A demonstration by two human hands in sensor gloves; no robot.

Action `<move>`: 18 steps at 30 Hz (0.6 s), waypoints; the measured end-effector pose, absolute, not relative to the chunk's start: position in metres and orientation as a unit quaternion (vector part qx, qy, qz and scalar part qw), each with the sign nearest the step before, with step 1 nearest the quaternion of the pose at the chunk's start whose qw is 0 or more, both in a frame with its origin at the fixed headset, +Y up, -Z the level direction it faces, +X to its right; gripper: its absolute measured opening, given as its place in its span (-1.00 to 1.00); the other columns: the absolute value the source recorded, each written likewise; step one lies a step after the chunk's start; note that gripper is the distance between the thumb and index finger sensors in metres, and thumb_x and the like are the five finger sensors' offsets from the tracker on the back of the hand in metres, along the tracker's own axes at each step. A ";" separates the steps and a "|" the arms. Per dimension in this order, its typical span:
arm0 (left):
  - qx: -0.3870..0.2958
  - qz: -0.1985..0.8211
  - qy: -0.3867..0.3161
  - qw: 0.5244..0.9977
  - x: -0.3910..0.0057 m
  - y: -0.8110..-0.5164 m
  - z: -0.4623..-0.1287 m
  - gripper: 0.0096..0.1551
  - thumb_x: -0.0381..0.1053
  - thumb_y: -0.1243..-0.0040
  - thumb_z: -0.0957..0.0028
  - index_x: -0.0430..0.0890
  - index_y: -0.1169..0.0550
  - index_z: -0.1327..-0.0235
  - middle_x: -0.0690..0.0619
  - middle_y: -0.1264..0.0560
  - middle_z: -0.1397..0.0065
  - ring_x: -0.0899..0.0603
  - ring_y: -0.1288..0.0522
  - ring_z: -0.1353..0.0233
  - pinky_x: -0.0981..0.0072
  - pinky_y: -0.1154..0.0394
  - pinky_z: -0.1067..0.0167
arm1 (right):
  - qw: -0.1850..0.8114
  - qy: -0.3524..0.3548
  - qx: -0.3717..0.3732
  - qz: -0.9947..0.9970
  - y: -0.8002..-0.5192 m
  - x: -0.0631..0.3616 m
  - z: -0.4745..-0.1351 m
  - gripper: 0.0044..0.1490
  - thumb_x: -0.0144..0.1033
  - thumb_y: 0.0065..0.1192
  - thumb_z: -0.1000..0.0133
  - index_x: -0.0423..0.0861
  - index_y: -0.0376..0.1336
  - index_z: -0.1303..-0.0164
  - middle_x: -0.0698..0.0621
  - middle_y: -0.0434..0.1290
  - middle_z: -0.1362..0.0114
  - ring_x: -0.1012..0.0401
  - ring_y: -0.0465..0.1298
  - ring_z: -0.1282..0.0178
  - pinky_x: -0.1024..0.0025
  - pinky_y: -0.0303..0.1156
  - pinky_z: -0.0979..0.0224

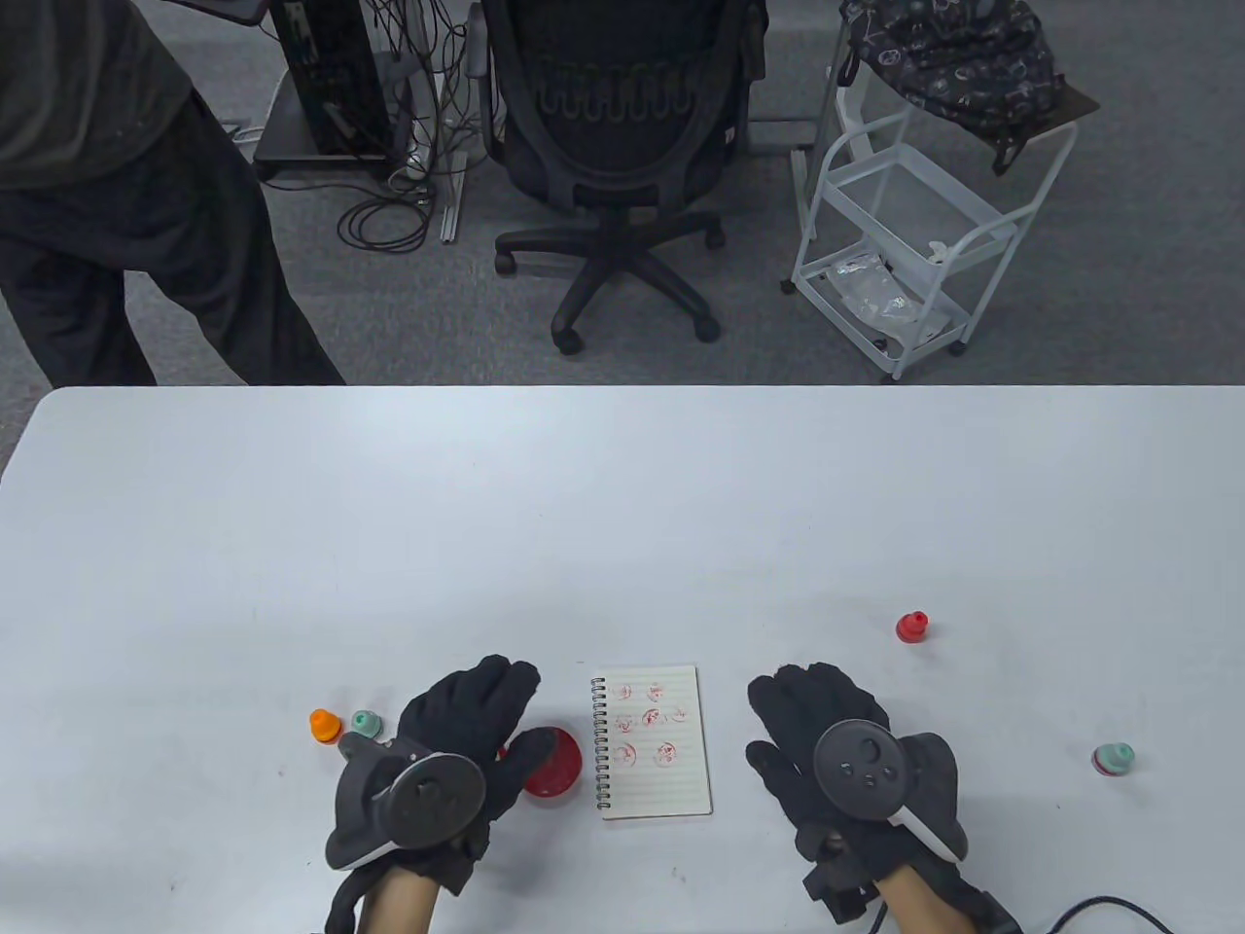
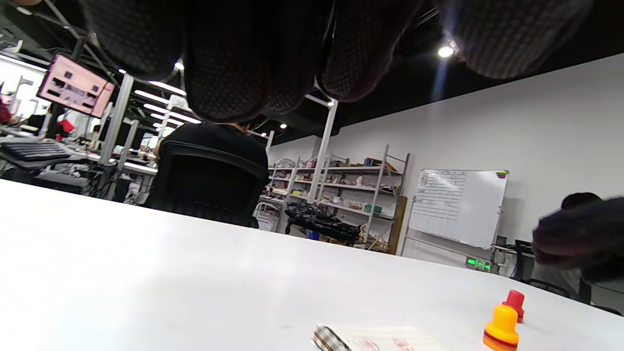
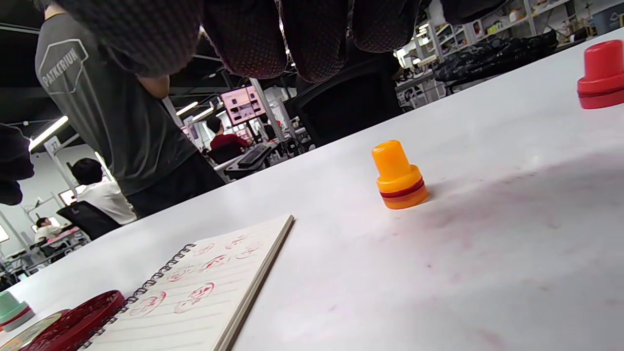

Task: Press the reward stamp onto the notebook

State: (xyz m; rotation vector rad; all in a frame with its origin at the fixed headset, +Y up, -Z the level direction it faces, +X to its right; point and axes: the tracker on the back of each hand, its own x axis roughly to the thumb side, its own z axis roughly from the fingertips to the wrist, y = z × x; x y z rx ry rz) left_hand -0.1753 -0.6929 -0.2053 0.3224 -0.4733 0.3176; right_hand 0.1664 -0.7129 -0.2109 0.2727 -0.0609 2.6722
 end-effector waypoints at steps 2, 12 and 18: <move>0.118 0.145 -0.257 0.948 -0.166 -0.705 -0.208 -0.21 0.27 -0.21 -0.08 -0.19 -0.55 -0.45 -0.27 -0.47 -0.50 -0.45 -0.52 -0.31 -0.33 -0.43 -0.23 | 0.224 -0.023 0.093 0.970 -0.714 0.169 -0.213 -0.19 0.05 0.19 0.03 0.03 0.18 -0.46 -0.04 0.18 -0.63 -0.20 0.10 -0.68 -0.36 0.04 -0.60; 0.104 0.077 -0.289 0.949 -0.155 -0.713 -0.201 -0.21 0.28 -0.18 -0.08 -0.17 -0.54 -0.46 -0.26 -0.45 -0.51 -0.44 -0.51 -0.33 -0.32 -0.42 -0.25 | 0.234 -0.021 0.067 0.970 -0.714 0.178 -0.215 -0.18 0.05 0.19 0.03 0.04 0.18 -0.47 -0.03 0.18 -0.64 -0.20 0.08 -0.69 -0.37 0.02 -0.61; 0.110 0.058 -0.288 0.950 -0.159 -0.709 -0.196 -0.23 0.26 -0.18 -0.09 -0.18 -0.55 -0.44 -0.25 -0.47 -0.50 -0.43 -0.52 -0.32 -0.30 -0.43 -0.25 | 0.241 -0.057 0.052 0.968 -0.698 0.188 -0.212 -0.17 0.06 0.22 0.03 0.05 0.18 -0.47 -0.02 0.18 -0.64 -0.19 0.08 -0.70 -0.37 0.01 -0.62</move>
